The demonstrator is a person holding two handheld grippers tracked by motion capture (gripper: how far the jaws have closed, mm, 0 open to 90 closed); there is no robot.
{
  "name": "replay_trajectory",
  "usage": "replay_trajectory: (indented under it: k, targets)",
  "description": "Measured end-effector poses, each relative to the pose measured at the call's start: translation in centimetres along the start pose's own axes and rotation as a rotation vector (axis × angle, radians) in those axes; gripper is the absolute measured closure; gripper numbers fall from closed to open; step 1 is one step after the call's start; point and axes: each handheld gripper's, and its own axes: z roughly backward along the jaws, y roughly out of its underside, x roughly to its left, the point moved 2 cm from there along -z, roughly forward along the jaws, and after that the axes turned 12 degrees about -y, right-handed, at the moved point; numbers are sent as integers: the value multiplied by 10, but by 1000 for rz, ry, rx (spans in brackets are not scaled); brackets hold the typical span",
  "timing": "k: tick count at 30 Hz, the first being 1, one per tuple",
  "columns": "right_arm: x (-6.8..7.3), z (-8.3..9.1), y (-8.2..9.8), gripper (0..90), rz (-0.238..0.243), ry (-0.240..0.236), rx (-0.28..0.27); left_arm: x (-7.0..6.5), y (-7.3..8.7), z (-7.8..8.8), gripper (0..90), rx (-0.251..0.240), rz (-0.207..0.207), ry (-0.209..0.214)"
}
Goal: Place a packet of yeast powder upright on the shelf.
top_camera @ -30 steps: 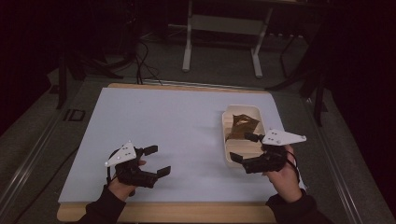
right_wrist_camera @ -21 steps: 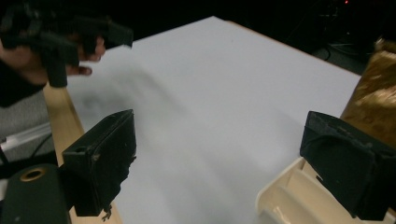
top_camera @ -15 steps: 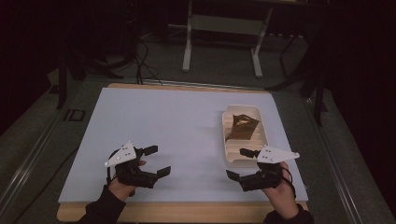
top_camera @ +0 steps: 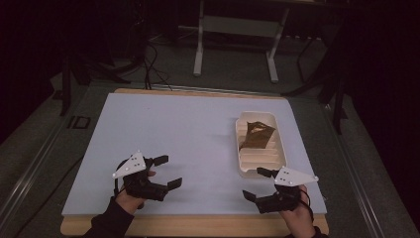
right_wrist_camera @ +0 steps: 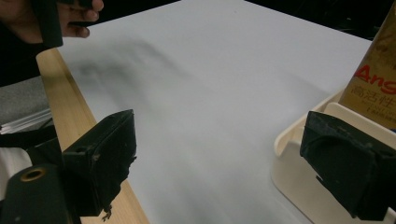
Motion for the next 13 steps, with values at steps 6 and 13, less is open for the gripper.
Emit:
replay_trajectory:
  k: [6,13]
  targets:
    - [1,-4,3,107,24,3,18,-1,1,-1,72,4,-9,2]
    - [1,-4,4,107,33,-3,19,-2,3,-3,72,9,-17,5]
